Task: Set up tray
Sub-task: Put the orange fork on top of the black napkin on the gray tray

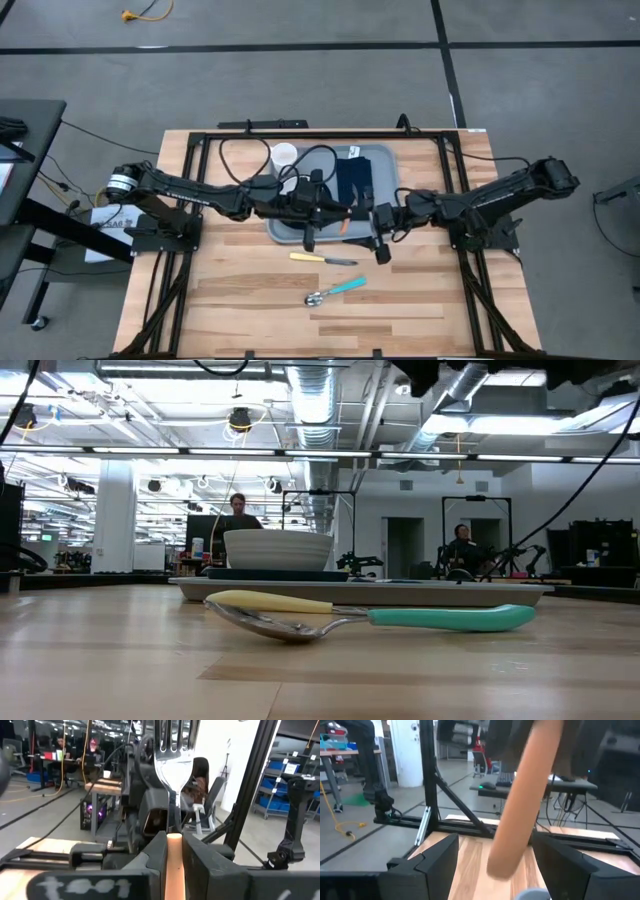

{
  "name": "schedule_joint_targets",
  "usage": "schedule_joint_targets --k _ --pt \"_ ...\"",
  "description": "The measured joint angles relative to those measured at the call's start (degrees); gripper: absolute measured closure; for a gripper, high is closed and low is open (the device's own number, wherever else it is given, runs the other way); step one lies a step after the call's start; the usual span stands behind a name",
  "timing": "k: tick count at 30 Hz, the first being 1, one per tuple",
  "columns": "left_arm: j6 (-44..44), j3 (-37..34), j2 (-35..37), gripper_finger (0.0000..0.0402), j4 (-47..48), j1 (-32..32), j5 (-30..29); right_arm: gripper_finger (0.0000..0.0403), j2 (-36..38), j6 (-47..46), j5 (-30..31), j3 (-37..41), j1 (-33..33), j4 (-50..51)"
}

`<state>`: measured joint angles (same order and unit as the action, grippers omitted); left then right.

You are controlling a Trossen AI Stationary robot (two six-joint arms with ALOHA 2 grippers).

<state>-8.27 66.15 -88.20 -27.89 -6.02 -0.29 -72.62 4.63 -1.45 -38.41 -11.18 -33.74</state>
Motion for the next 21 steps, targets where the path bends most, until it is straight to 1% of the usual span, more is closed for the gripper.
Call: schedule_joint_targets --k 10,13,15,17,21 --pt "-0.4 0.0 -0.1 0.0373 0.2 0.0 -0.1 0.0154 -1.0 1.4 0.0 -1.4 0.2 0.2" --pt "-0.4 0.0 -0.1 0.0373 0.2 0.0 -0.1 0.0162 -1.0 1.1 0.2 -1.4 0.2 0.1" --pt "-0.3 0.0 -0.1 0.0373 0.2 0.0 -0.3 0.018 -1.0 -0.2 0.3 -1.4 0.4 0.4" --pt "-0.2 0.0 -0.1 0.0373 0.2 0.0 -0.6 0.0207 -1.0 -1.4 0.3 -1.4 0.7 0.3" --pt "0.0 0.0 -0.1 0.0373 0.1 0.0 -0.8 0.0291 -1.0 -1.8 0.4 -1.4 0.9 0.3"
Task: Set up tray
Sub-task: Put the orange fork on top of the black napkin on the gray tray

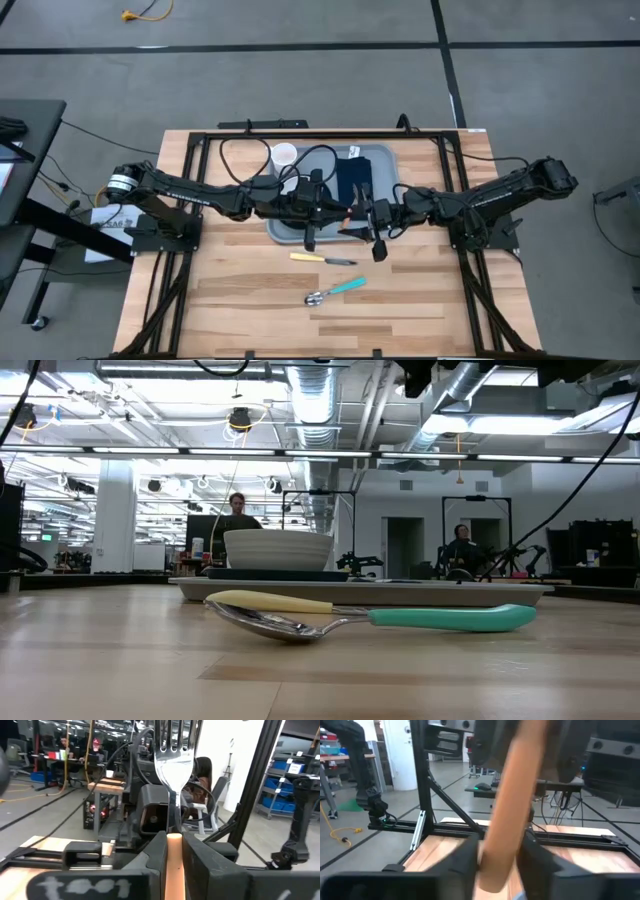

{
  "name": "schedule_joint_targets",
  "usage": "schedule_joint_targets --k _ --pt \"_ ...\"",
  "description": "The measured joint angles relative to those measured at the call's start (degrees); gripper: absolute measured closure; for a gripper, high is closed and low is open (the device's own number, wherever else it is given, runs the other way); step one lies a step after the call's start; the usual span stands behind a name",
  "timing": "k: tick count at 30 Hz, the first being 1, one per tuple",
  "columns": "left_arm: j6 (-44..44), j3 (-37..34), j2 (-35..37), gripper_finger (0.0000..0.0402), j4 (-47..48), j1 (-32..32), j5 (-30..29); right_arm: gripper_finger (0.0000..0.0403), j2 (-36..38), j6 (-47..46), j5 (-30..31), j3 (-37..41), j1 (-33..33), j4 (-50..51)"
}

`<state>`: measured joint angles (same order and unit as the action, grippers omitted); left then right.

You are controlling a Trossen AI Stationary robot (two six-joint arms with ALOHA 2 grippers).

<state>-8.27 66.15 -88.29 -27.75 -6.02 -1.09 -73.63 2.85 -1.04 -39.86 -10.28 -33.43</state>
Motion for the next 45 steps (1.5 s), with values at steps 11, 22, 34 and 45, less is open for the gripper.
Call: schedule_joint_targets --k 11,22,34,45 --pt "0.9 0.0 0.0 0.0373 0.0 0.0 -0.8 0.0341 0.0 -1.5 -0.2 0.0 0.3 0.1" --pt "2.8 0.0 0.0 0.0318 -0.7 -0.3 -1.8 0.0341 0.0 -1.3 -0.4 0.0 0.3 0.3" --pt "4.1 0.0 0.4 0.0167 1.7 -0.7 -7.2 0.0341 0.0 -1.4 -0.4 0.0 0.3 0.8" --pt "4.9 0.0 8.0 0.0094 13.1 -1.4 -10.3 0.0341 0.0 -2.6 -0.4 0.0 0.3 1.1"
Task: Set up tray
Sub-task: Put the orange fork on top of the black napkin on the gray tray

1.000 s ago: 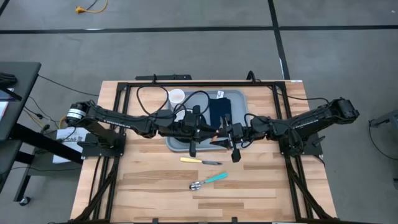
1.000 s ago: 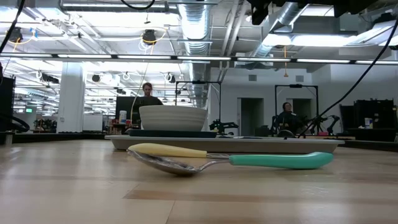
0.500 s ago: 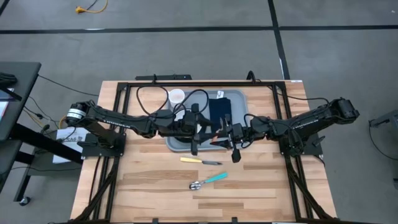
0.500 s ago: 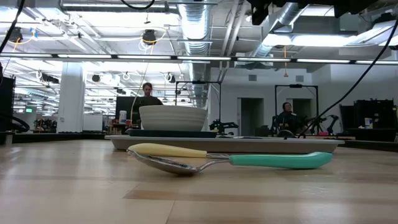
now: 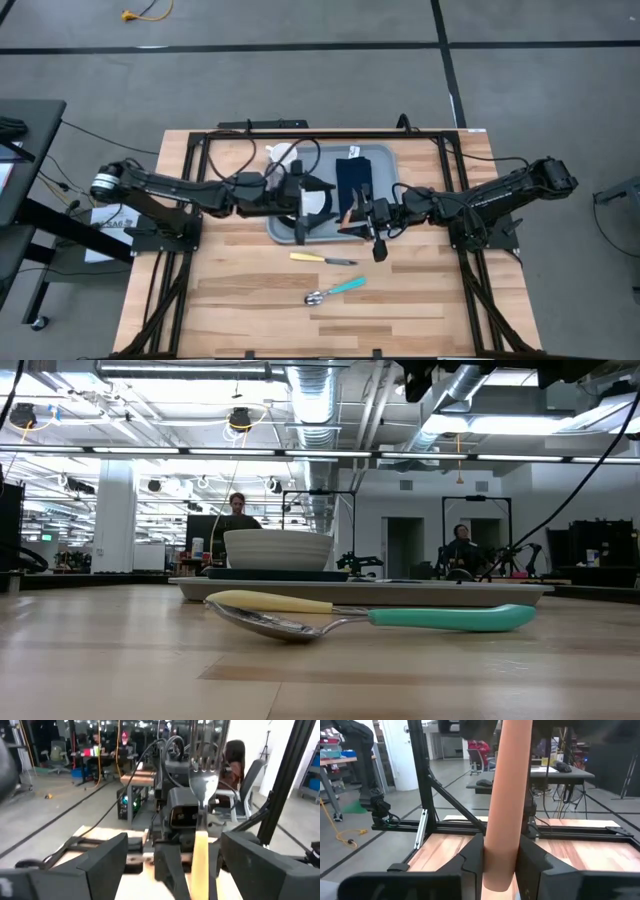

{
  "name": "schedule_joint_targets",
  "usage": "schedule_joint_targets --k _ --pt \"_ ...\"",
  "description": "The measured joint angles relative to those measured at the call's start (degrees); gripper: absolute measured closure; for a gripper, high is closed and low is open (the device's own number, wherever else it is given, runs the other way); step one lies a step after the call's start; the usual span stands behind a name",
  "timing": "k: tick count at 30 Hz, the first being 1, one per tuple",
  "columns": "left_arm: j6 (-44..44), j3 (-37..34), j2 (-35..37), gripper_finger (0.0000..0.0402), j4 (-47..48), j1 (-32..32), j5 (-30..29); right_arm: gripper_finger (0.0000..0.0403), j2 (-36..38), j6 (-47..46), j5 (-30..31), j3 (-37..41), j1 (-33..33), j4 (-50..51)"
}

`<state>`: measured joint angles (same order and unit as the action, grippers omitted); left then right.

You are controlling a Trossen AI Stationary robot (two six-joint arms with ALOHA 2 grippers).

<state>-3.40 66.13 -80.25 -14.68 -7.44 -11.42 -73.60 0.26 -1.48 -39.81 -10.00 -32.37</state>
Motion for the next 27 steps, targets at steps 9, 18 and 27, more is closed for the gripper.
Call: schedule_joint_targets --k 9,18,27 --pt "-13.9 0.0 6.6 0.0093 31.0 0.0 -23.8 0.0341 1.1 -4.5 3.1 0.0 1.9 4.4" --pt "-44.0 0.0 6.7 0.0093 68.6 -0.9 -35.5 0.0341 1.8 -7.9 3.3 0.0 8.2 11.4" --pt "-57.6 0.0 6.7 0.0093 82.7 -3.0 -39.0 0.0341 1.8 -6.9 3.0 0.0 14.9 12.7"
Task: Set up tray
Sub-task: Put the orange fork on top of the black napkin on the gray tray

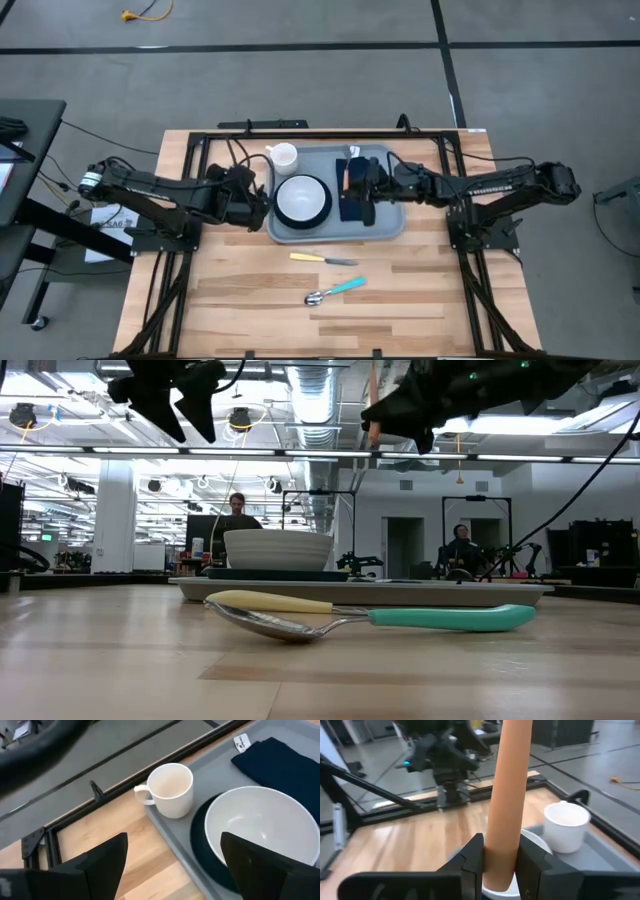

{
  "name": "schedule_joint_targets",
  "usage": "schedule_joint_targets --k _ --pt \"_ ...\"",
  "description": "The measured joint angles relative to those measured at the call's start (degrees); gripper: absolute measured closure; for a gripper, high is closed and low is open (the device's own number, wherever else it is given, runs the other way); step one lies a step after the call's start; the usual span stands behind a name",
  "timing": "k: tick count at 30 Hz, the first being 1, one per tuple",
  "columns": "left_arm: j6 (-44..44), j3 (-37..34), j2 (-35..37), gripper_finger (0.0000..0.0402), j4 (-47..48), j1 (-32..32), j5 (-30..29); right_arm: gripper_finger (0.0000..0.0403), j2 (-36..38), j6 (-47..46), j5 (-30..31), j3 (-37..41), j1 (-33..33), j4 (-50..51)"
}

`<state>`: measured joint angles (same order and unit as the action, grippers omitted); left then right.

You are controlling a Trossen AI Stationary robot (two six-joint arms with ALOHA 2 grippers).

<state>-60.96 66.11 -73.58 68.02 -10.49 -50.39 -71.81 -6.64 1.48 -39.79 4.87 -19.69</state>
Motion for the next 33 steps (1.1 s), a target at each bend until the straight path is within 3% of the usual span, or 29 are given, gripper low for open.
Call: schedule_joint_targets --k 7,13,16,21,24,28,33 --pt "5.3 0.0 0.0 0.0093 0.1 0.1 3.1 0.0337 -0.2 0.4 0.1 0.0 3.8 1.0" --pt "7.1 0.0 0.0 0.0093 0.8 2.2 -5.1 0.0339 -0.2 -4.0 0.1 0.0 8.5 0.9" --pt "7.2 0.0 0.6 0.0093 3.8 5.4 -5.7 0.0339 -0.2 -5.9 0.1 0.0 10.1 1.7" --pt "6.8 0.0 1.1 0.0093 11.6 12.9 0.0 0.0339 -0.2 -9.7 0.5 0.0 10.9 4.5" --pt "7.5 -2.2 1.7 0.0093 11.6 16.3 4.3 0.0339 -0.2 -11.8 3.2 0.0 10.5 8.4" --pt "3.8 -6.2 2.2 0.0093 10.5 18.0 5.2 0.0339 -0.3 -16.0 7.6 0.0 9.6 13.8" --pt "-2.9 -10.4 2.3 0.0093 9.1 17.9 7.7 0.0339 -0.3 -24.4 7.7 0.0 9.5 18.9"
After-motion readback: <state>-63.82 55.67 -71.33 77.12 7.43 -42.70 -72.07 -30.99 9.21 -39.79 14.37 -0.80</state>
